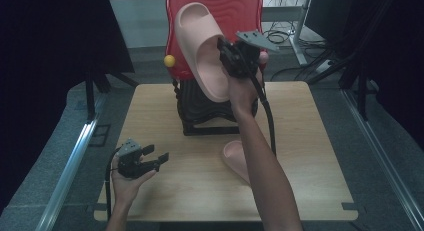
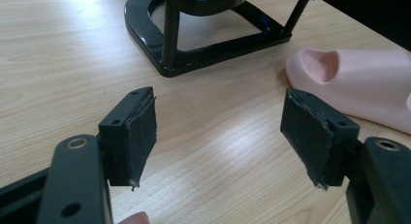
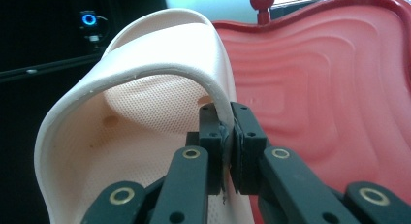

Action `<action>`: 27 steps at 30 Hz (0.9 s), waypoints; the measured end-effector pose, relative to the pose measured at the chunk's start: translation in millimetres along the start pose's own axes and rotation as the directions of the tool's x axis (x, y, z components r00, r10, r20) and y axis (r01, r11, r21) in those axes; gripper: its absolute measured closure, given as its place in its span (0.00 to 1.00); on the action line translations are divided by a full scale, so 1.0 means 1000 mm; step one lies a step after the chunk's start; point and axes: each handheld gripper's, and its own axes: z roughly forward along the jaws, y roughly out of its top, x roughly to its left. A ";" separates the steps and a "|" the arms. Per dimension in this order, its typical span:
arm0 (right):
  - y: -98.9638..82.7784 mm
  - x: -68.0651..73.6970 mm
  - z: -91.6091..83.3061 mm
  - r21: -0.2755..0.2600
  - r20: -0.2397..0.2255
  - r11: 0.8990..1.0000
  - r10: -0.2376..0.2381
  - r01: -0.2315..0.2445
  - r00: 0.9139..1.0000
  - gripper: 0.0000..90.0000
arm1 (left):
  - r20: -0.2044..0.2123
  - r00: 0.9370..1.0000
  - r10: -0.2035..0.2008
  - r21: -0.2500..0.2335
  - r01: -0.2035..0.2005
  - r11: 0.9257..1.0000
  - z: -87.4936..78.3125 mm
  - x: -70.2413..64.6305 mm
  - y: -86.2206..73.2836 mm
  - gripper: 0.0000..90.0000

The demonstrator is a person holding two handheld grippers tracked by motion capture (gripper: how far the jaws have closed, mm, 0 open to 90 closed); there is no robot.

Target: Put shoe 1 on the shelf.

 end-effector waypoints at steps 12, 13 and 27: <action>0.038 0.010 0.074 0.022 0.109 1.000 0.015 -0.018 0.994 0.94 | 0.011 1.000 0.011 0.010 -0.011 1.000 0.004 -0.003 0.000 0.32; 0.040 0.012 0.078 0.021 0.115 1.000 0.012 -0.015 0.993 0.94 | 0.010 1.000 0.010 0.009 -0.010 1.000 0.003 -0.002 0.000 0.32; 0.037 0.018 0.115 0.051 0.181 0.998 0.015 -0.024 0.983 0.84 | 0.004 1.000 0.000 -0.009 0.000 1.000 -0.003 0.003 -0.001 0.32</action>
